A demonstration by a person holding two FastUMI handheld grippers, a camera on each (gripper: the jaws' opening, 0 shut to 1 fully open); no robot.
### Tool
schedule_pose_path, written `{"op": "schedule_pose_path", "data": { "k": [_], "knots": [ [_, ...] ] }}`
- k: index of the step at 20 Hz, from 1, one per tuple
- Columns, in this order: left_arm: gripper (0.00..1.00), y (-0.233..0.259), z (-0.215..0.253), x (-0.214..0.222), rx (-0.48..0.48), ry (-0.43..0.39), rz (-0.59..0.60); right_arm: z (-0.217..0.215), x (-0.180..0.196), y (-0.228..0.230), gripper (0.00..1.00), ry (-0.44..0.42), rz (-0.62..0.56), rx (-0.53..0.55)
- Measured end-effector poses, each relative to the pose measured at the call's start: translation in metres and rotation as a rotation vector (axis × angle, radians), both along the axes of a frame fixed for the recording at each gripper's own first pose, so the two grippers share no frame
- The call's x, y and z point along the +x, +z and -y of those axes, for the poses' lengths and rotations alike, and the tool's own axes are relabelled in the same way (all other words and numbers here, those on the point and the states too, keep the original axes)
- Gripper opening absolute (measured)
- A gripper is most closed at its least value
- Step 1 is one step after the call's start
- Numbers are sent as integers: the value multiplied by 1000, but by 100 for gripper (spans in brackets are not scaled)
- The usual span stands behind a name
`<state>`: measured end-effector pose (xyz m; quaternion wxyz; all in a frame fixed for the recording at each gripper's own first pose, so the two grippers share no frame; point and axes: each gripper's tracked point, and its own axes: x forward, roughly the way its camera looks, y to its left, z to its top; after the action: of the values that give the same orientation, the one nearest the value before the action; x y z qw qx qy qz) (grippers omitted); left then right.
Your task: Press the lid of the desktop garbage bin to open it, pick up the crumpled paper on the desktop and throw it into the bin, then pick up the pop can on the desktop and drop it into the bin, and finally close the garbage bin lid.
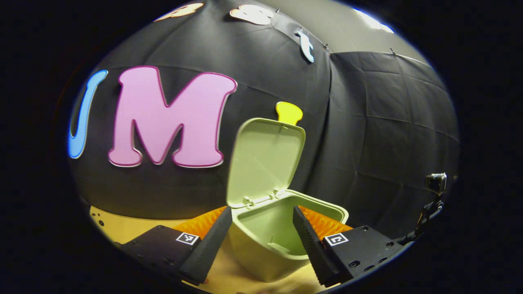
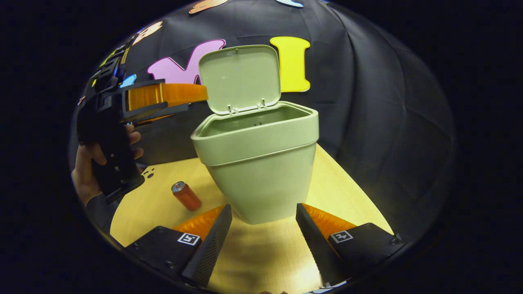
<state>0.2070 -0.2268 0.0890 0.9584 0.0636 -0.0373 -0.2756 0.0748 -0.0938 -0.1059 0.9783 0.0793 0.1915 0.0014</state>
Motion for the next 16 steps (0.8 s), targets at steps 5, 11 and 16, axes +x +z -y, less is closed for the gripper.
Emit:
{"op": "schedule_pose_path", "data": {
  "k": [5,11,16],
  "knots": [
    [96,-10,-94,-30,15,162,35,-42,-1,-6,99,107,-8,-6],
    [96,-56,-213,-85,-34,400,-36,-112,-3,-28,99,303,14,-101],
    [96,-115,-295,-136,-63,597,-145,-172,26,-46,99,415,68,-152]
  ]
}}
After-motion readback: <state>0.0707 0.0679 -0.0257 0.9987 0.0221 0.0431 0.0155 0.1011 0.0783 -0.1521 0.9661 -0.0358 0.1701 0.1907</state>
